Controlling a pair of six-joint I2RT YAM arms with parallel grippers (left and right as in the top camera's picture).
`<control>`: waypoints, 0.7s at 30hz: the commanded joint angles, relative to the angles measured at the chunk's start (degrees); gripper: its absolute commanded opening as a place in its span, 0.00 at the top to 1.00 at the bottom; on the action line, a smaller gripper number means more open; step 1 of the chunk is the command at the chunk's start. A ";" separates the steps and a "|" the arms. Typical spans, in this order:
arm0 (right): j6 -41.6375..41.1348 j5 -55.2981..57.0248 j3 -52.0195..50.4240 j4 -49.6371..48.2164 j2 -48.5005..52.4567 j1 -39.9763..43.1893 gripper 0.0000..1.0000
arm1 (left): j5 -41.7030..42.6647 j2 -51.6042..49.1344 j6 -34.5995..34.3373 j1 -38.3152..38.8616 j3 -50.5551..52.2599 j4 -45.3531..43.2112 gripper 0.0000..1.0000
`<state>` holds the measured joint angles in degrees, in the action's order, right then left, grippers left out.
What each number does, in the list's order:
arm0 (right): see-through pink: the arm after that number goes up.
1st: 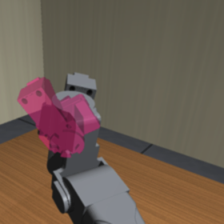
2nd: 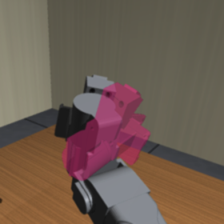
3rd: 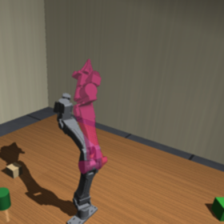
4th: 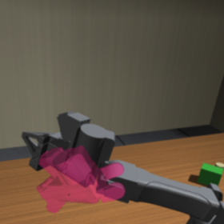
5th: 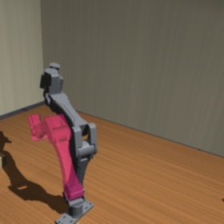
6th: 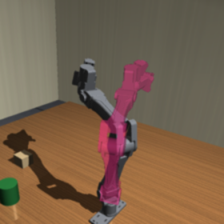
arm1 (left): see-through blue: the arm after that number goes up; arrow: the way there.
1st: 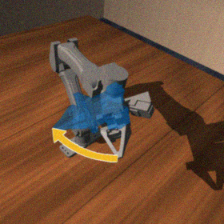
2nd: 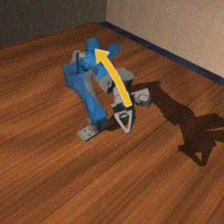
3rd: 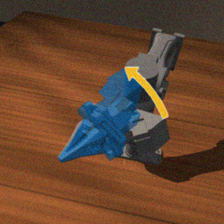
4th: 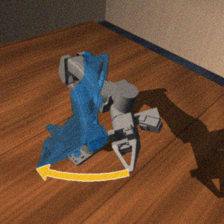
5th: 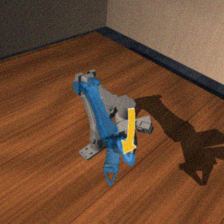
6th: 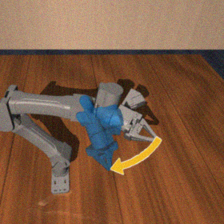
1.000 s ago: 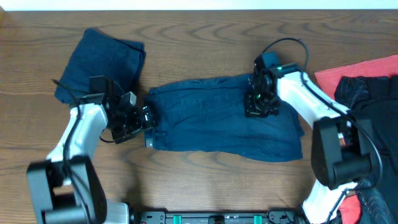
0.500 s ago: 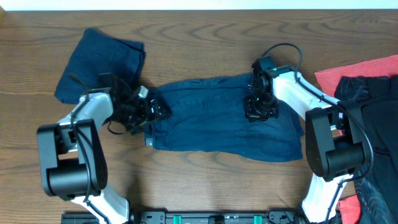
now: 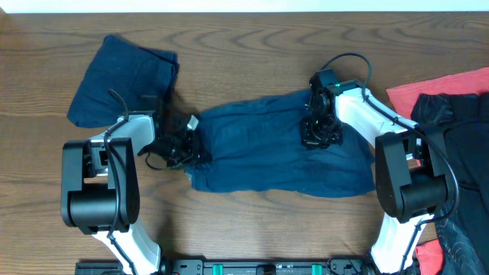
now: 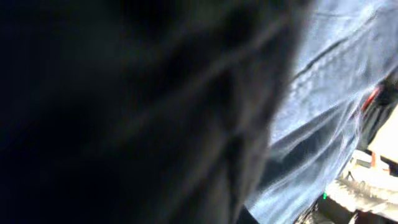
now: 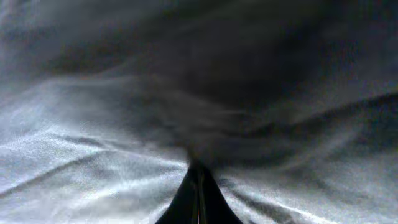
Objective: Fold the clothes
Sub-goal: 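Fold the shorts' left half rightward over the middle with the left gripper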
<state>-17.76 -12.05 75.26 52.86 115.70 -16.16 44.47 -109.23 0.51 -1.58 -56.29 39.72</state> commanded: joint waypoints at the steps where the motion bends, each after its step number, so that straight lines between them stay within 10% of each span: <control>1: 0.72 1.70 -0.37 0.72 -1.90 -0.07 0.99 | -7.26 2.80 1.05 -0.72 -3.65 7.02 0.94; 11: 0.66 2.40 -0.33 -1.49 -18.43 5.31 0.99 | -29.92 13.84 5.09 0.11 -33.62 39.60 0.94; 21: -0.63 2.16 -0.35 -0.26 -21.53 8.26 0.98 | -30.23 12.17 -2.58 16.37 -38.88 38.97 0.93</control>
<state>-17.76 -10.17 74.87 52.07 93.86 -7.99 14.74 -95.22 2.57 10.07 -96.86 80.36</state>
